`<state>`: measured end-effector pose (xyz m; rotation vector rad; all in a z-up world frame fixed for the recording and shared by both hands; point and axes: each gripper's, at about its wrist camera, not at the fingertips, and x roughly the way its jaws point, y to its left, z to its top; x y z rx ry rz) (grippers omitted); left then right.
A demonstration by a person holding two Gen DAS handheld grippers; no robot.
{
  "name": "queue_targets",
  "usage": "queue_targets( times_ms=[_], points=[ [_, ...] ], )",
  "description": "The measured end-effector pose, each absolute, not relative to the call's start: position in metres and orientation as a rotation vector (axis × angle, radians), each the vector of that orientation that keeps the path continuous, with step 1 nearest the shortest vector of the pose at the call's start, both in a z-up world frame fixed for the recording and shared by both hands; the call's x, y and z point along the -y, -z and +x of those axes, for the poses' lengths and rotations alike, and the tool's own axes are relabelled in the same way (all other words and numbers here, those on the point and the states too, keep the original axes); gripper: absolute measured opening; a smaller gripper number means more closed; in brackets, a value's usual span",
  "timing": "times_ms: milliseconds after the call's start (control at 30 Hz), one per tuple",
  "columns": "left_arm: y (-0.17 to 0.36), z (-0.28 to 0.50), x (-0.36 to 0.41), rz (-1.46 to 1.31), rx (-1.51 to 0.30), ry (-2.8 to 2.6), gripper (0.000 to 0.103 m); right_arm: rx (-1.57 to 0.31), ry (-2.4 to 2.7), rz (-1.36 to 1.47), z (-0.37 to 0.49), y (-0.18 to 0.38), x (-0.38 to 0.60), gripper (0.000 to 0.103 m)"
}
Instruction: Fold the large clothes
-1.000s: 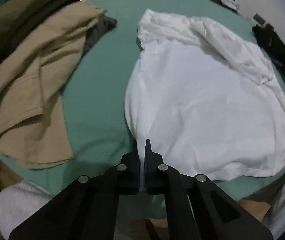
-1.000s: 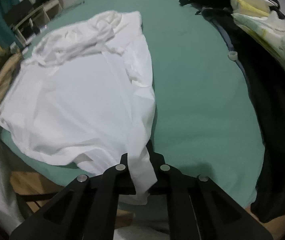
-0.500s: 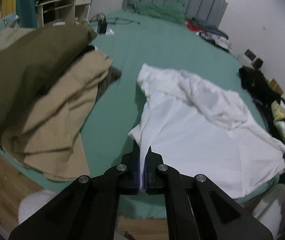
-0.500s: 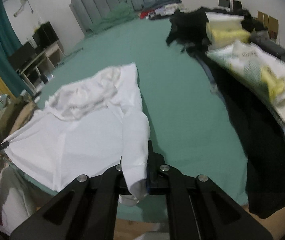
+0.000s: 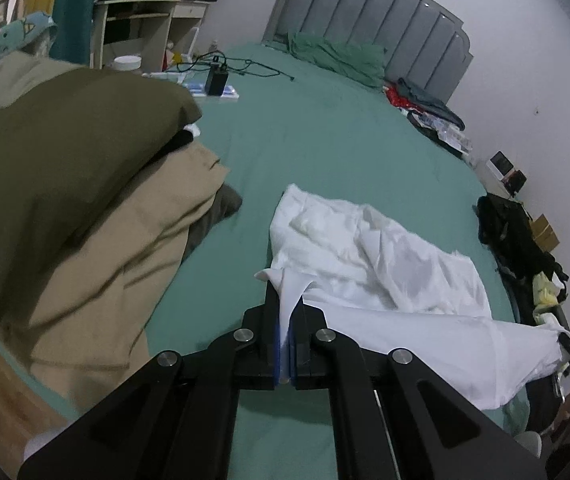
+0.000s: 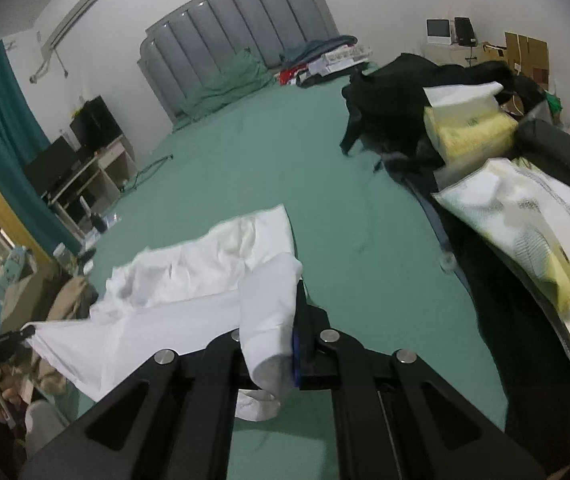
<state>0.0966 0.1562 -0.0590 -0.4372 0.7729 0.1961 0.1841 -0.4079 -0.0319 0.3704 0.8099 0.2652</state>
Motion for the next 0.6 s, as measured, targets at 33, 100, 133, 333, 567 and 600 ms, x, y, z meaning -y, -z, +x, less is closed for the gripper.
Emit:
queue_targets(
  times_ms=[33, 100, 133, 333, 567, 600],
  points=[
    [0.058, 0.103, -0.157, -0.440, -0.773, -0.196, 0.003, -0.805, -0.265, 0.380, 0.192, 0.032, 0.407, 0.005],
    [0.058, 0.116, -0.160, -0.445, -0.772, -0.195, 0.003, -0.802, -0.267, 0.391, 0.205, 0.032, 0.406, 0.005],
    [0.058, 0.122, -0.160, -0.446, -0.773, -0.196, 0.003, -0.800, -0.266, 0.393, 0.213, 0.033, 0.404, 0.005],
    [0.066, 0.168, -0.173, -0.469, -0.770, -0.226, 0.003, -0.810, -0.256, 0.413, 0.261, 0.044, 0.402, 0.005],
    [0.091, 0.231, -0.183, -0.484, -0.795, -0.252, 0.004, -0.846, -0.248, 0.397, 0.329, 0.068, 0.390, 0.005],
    [0.095, 0.238, -0.185, -0.489, -0.800, -0.259, 0.003, -0.853, -0.249, 0.393, 0.338, 0.072, 0.388, 0.005]
  ],
)
